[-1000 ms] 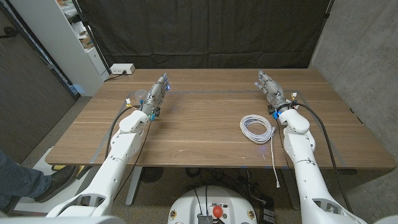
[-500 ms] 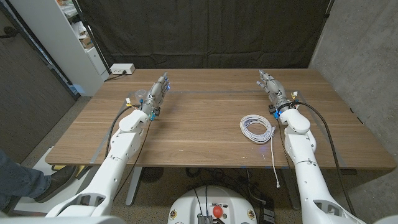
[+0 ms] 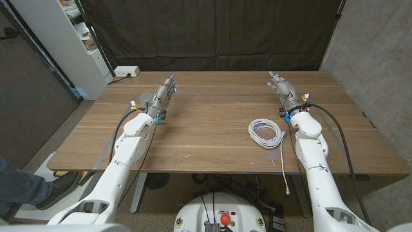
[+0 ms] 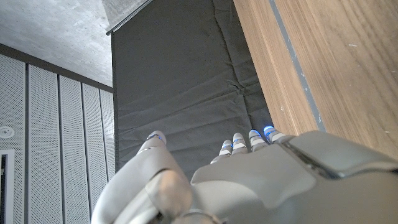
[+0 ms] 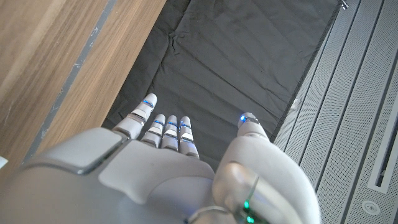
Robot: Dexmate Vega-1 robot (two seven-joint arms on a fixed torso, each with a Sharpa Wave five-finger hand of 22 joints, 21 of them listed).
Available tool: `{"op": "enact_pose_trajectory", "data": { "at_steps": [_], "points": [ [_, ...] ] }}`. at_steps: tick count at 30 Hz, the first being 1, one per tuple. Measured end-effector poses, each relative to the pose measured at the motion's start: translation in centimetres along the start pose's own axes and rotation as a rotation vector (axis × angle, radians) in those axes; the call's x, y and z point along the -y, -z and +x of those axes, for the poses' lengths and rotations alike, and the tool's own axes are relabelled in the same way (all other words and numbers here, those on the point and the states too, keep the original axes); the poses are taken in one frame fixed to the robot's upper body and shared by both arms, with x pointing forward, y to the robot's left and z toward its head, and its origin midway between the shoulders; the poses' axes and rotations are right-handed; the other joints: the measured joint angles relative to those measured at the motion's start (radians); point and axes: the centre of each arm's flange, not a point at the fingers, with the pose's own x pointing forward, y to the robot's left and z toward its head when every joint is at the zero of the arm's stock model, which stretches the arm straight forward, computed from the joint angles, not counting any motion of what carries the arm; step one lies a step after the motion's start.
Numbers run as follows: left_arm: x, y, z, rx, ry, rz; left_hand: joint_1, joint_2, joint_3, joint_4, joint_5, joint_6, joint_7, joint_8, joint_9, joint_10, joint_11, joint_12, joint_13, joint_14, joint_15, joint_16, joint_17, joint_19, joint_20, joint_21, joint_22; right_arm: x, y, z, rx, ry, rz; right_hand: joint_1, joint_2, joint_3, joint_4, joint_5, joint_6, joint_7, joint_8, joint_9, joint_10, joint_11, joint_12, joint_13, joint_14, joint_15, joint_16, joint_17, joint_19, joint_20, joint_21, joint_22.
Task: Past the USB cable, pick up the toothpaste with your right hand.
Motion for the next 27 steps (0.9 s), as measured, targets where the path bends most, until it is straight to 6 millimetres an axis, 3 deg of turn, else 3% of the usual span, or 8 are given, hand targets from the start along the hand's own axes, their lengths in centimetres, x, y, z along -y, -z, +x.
{"op": "enact_pose_trajectory", "data": {
  "at_steps": [27],
  "points": [
    [-0.2,0.33,0.21,0.004,-0.004,0.002,0.004,0.004,0.001,-0.007,-0.007,0.0,0.0,0.0,0.004,0.0,0.0,0.0,0.0,0.0,0.0,0.0,0.0,0.005,0.007,-0.004,0.0,0.72,-1.0,-0.23,0.031,0.045,-0.062,0.007,0.007,-0.003,-0.005,0.0,0.007,-0.007,0.0,0.0,0.0,0.0,0.0,0.0,0.0,0.0,0.0,0.0,0.0,0.0,-0.007,0.0]
  ]
}}
